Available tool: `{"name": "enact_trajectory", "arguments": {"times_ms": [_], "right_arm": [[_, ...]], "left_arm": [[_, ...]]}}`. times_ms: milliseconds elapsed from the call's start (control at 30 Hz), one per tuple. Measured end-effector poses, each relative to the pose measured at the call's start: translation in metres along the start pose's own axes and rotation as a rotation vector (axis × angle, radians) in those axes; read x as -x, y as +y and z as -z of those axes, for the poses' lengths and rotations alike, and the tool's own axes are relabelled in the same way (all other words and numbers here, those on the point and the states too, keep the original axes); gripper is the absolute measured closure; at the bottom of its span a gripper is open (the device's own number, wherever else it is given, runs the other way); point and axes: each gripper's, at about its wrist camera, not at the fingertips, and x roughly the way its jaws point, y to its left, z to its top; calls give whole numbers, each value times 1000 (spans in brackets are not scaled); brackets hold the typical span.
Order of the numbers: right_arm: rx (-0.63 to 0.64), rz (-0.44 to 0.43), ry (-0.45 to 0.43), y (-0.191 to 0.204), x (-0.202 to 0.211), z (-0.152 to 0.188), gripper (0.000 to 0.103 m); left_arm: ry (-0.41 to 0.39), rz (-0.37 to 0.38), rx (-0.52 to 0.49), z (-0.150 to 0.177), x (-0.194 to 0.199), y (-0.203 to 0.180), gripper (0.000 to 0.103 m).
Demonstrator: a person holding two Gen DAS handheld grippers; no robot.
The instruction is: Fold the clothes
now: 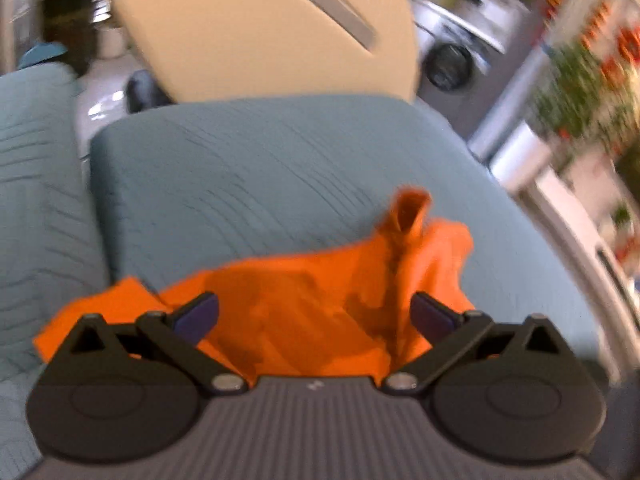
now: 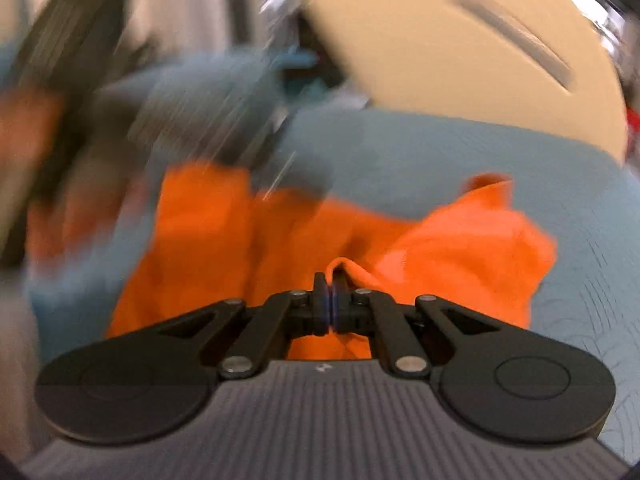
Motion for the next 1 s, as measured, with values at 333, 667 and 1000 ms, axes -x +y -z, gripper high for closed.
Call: {"name": "enact_trajectory", "arguments": {"times_ms": [333,667,1000], "right_arm": [[-256,65,-93,-15,45,4,64],[-804,268,-37,-106,4,20,39],[-877,43,-275,-112,-7,11,80]], "left_arm": [[-72,-105,-210,11,6,-37,0],[-93,-155,-329,29,18,-65,0],[-66,-68,-362,39,6,-77,0]]}}
